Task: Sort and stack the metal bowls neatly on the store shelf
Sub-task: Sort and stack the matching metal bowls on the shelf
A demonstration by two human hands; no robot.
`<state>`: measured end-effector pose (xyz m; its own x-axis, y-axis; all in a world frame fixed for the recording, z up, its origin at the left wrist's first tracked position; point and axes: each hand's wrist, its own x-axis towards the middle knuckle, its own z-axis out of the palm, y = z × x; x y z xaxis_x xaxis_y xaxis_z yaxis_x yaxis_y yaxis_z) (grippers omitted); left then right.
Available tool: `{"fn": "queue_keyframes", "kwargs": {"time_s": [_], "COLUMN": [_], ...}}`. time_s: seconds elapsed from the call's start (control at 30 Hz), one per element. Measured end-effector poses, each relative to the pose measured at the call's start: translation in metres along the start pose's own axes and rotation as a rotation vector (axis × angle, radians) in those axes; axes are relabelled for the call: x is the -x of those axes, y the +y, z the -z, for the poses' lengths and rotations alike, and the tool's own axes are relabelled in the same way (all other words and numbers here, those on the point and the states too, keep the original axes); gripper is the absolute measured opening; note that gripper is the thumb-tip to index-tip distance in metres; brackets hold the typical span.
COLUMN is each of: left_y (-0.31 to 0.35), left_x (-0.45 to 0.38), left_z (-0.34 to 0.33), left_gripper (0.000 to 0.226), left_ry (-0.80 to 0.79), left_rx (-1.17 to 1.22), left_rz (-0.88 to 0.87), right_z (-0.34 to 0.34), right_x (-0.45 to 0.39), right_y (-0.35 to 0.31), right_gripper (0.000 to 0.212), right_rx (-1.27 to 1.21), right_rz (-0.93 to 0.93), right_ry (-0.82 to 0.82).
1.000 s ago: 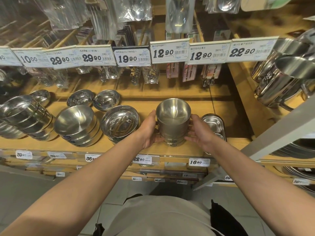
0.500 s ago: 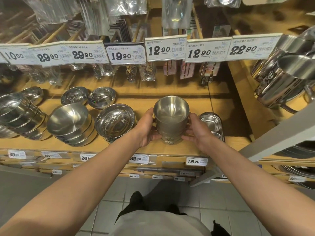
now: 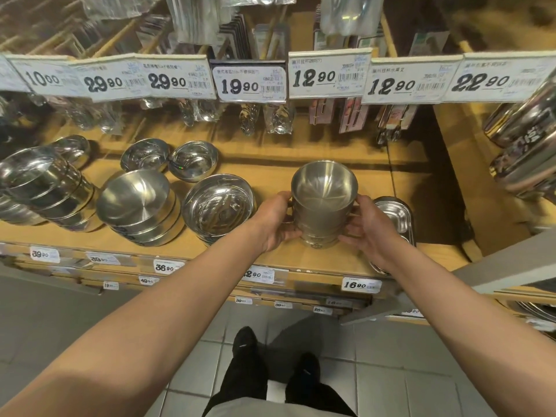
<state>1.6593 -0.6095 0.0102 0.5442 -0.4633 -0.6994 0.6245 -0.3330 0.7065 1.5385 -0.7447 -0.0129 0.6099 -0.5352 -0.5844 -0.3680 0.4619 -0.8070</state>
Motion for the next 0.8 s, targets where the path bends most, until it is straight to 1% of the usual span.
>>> {"fn": "queue_keyframes", "kwargs": {"time_s": [0.1, 0.17, 0.23, 0.3, 0.37, 0.5, 0.67, 0.8], "left_y": [-0.003, -0.001, 0.004, 0.011, 0.017, 0.025, 0.024, 0.024], "left_x": [0.009, 0.021, 0.039, 0.064, 0.088, 0.131, 0.184, 0.217], "left_z": [0.005, 0.012, 0.023, 0.04, 0.064, 0.133, 0.243, 0.326], "left_gripper": [0.046, 0.048, 0.042, 0.03, 0.02, 0.019, 0.013, 0.013], "left_ry": [0.035, 0.056, 0.056, 0.044, 0.048, 0.108, 0.184, 0.244], "left_rx": [0.037, 0.04, 0.043, 0.031, -0.025, -0.136, -0.109, -0.053], "left_rz": [0.032, 0.009, -0.045, -0.104, -0.168, -0.306, -0.4, -0.462], "right_z": [0.011, 0.018, 0.022, 0.019, 0.008, -0.032, -0.108, -0.182], "right_x": [0.012, 0.025, 0.042, 0.063, 0.084, 0.12, 0.152, 0.172], "right_y": [0.002, -0.001, -0.007, -0.014, -0.02, -0.024, -0.015, 0.001], "right_gripper": [0.045, 0.041, 0.032, 0.031, 0.033, 0.027, 0.019, 0.018], "right_rx": [-0.024, -0.049, -0.089, -0.088, -0.035, 0.081, 0.117, 0.119], "right_rz": [-0.052, -0.037, 0.0, 0.039, 0.091, 0.201, 0.281, 0.321], "right_ry": [0.035, 0.092, 0.158, 0.199, 0.19, 0.131, 0.096, 0.015]}}
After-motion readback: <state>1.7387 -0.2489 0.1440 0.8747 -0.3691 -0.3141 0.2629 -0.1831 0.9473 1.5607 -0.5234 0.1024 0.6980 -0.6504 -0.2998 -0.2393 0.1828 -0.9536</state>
